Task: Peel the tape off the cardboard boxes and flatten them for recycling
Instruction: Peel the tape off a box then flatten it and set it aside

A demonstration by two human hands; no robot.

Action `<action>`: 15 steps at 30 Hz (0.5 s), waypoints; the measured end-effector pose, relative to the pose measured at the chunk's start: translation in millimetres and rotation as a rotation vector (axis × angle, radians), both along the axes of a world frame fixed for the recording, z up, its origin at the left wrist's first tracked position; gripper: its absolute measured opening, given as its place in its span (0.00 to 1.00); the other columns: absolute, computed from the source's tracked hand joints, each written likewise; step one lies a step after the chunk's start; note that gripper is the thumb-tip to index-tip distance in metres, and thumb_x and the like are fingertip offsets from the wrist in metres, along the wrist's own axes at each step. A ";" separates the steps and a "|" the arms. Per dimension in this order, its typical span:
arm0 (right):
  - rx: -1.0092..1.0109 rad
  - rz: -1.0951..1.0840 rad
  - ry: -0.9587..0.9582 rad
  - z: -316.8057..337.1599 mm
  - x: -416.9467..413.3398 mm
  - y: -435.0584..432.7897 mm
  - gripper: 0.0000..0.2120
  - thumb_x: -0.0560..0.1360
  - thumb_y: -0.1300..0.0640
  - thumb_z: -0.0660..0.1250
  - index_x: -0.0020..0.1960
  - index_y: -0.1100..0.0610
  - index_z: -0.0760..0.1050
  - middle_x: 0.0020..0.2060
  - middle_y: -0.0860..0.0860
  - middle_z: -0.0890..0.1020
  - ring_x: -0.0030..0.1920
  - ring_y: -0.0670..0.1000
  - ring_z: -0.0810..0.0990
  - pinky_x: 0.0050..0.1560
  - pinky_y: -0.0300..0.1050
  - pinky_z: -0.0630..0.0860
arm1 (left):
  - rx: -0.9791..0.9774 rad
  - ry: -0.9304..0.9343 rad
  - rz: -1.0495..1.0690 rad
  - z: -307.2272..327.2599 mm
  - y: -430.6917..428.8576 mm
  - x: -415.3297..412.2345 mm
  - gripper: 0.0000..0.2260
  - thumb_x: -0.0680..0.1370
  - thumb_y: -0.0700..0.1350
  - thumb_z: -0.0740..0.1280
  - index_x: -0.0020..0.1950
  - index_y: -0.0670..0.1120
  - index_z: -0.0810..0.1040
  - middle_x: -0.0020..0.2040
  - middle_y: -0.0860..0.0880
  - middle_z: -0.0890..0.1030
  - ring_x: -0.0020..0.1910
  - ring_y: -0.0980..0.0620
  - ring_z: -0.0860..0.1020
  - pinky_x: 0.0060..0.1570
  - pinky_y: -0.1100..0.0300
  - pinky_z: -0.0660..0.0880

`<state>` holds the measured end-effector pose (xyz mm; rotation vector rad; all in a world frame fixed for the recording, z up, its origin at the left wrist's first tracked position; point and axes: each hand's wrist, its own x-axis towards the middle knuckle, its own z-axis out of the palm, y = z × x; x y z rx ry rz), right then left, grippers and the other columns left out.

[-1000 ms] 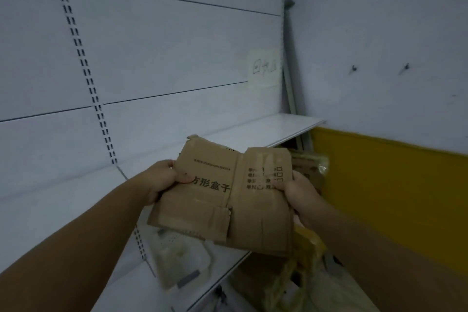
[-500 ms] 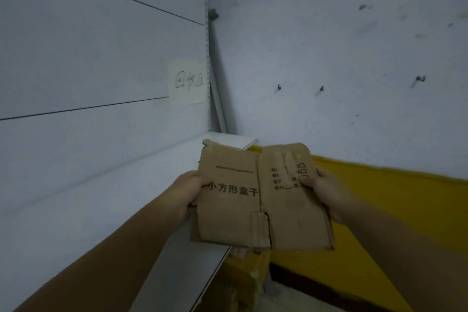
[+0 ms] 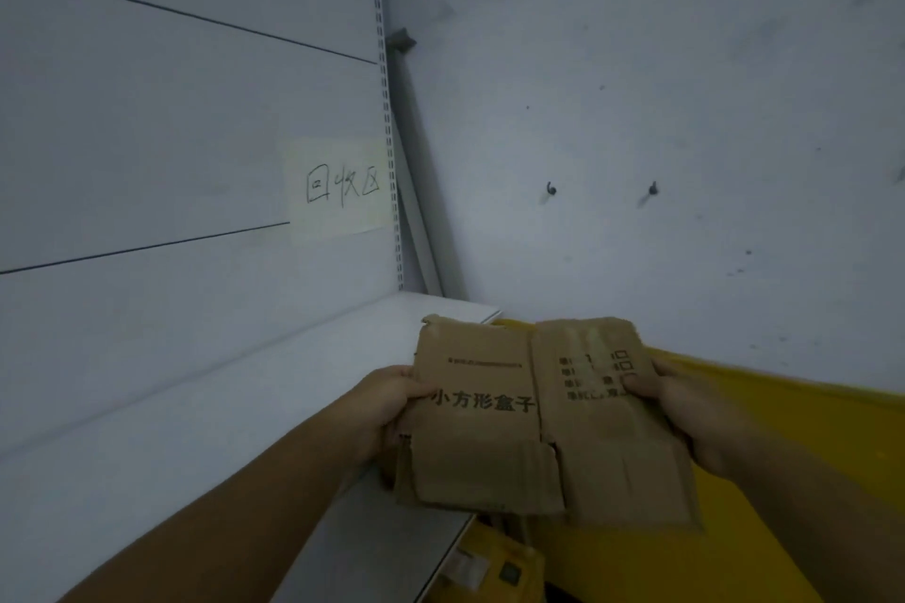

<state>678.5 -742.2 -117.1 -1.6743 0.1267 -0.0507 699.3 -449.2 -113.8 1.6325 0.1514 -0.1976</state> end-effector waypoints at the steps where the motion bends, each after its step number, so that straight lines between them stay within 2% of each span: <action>1: -0.012 0.019 -0.008 1.3 13.3 -5.1 0.08 0.80 0.60 0.59 0.54 0.52 0.76 0.48 0.54 0.83 0.48 0.59 0.82 0.51 0.59 0.78 | 0.007 0.012 0.019 -2.2 -2.2 6.7 0.08 0.79 0.37 0.63 0.56 0.38 0.78 0.50 0.38 0.82 0.46 0.43 0.79 0.46 0.52 0.77; 5: -0.021 0.091 -0.029 1.8 65.3 -9.5 0.08 0.80 0.60 0.59 0.56 0.52 0.74 0.48 0.54 0.82 0.48 0.58 0.81 0.46 0.55 0.77 | 0.019 0.038 0.091 -5.1 -2.8 32.6 0.08 0.78 0.38 0.63 0.55 0.39 0.77 0.48 0.41 0.76 0.44 0.44 0.72 0.46 0.51 0.76; 7: -0.002 0.125 -0.025 1.0 89.2 -4.7 0.09 0.80 0.60 0.59 0.55 0.52 0.75 0.47 0.54 0.83 0.48 0.58 0.81 0.44 0.53 0.77 | 0.036 0.027 0.117 -0.2 1.3 48.1 0.05 0.78 0.38 0.64 0.50 0.41 0.78 0.47 0.41 0.79 0.44 0.44 0.75 0.51 0.48 0.75; 8: 0.017 0.141 -0.020 0.4 101.0 -1.2 0.08 0.80 0.60 0.59 0.54 0.51 0.75 0.47 0.54 0.83 0.48 0.58 0.81 0.44 0.53 0.77 | 0.048 0.017 0.142 2.5 5.0 57.4 0.04 0.78 0.38 0.64 0.48 0.41 0.78 0.45 0.41 0.81 0.44 0.45 0.77 0.51 0.49 0.76; 11: 0.027 0.168 0.002 -1.2 142.8 14.1 0.06 0.79 0.60 0.61 0.51 0.54 0.76 0.47 0.57 0.83 0.48 0.59 0.82 0.49 0.57 0.78 | 0.114 -0.006 0.202 12.8 18.7 85.3 0.06 0.79 0.38 0.63 0.47 0.42 0.79 0.43 0.43 0.84 0.40 0.49 0.81 0.37 0.58 0.78; 12: 0.022 0.163 0.007 -1.0 157.5 20.7 0.05 0.78 0.60 0.62 0.51 0.57 0.76 0.47 0.58 0.83 0.46 0.60 0.82 0.49 0.57 0.78 | 0.160 -0.009 0.210 16.0 23.8 96.1 0.06 0.79 0.39 0.62 0.49 0.42 0.79 0.46 0.43 0.84 0.41 0.48 0.81 0.36 0.58 0.78; 15: 0.045 0.139 0.029 0.1 197.9 41.5 0.08 0.77 0.59 0.65 0.53 0.63 0.76 0.45 0.60 0.82 0.45 0.60 0.81 0.47 0.56 0.79 | 0.314 -0.036 0.251 20.9 41.0 139.5 0.08 0.79 0.39 0.62 0.52 0.42 0.80 0.49 0.41 0.84 0.48 0.43 0.82 0.47 0.50 0.80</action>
